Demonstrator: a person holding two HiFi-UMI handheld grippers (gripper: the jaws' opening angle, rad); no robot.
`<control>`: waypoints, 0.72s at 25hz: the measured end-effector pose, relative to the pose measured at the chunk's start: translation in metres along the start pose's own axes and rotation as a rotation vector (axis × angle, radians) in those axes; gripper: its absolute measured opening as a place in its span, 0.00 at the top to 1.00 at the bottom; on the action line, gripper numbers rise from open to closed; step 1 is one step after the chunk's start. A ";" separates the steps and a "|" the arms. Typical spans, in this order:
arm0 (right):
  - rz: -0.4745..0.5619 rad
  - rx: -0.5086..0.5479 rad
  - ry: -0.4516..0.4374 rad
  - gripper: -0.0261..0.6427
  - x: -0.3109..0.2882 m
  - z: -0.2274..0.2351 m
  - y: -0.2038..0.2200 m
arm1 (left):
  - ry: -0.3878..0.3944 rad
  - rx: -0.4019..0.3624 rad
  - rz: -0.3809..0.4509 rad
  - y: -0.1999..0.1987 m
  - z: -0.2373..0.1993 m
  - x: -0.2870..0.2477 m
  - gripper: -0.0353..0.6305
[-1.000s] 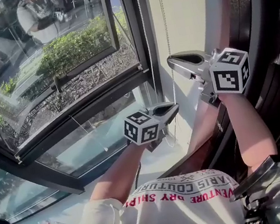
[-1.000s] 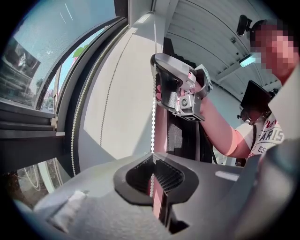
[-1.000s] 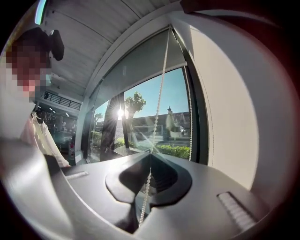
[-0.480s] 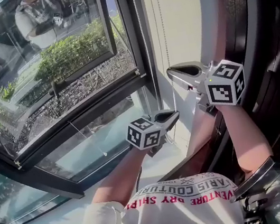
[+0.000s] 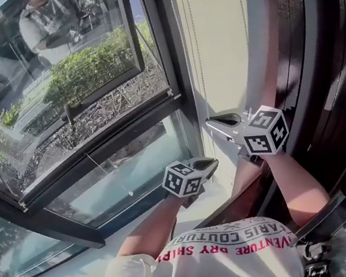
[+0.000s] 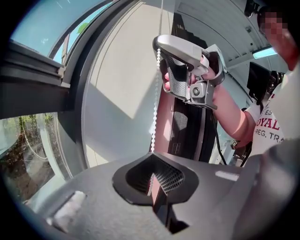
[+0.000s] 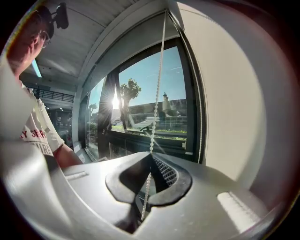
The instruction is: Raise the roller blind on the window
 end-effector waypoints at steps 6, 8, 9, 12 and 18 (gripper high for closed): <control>-0.037 -0.026 -0.003 0.95 -0.008 -0.001 0.030 | -0.001 0.022 -0.047 0.029 0.003 -0.004 0.94; -0.036 -0.039 -0.006 0.95 -0.009 -0.001 0.035 | 0.000 0.029 -0.051 0.033 0.004 -0.005 0.94; -0.035 -0.042 -0.006 0.95 -0.009 -0.001 0.036 | -0.001 0.028 -0.052 0.035 0.004 -0.005 0.94; -0.034 -0.039 -0.001 0.95 -0.009 -0.001 0.037 | 0.009 0.017 -0.033 0.036 0.003 -0.005 0.94; -0.034 -0.035 0.013 0.95 -0.006 0.003 0.037 | 0.087 0.014 0.001 0.031 0.012 -0.003 0.93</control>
Point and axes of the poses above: the fingertips, and each gripper's own axes: x backward along the fingers, z to its right, y out of its underside, the point moved 7 cm from there along x, backward along the fingers, and after that the axes turned 10 degrees about -x, right-handed, at the moved point
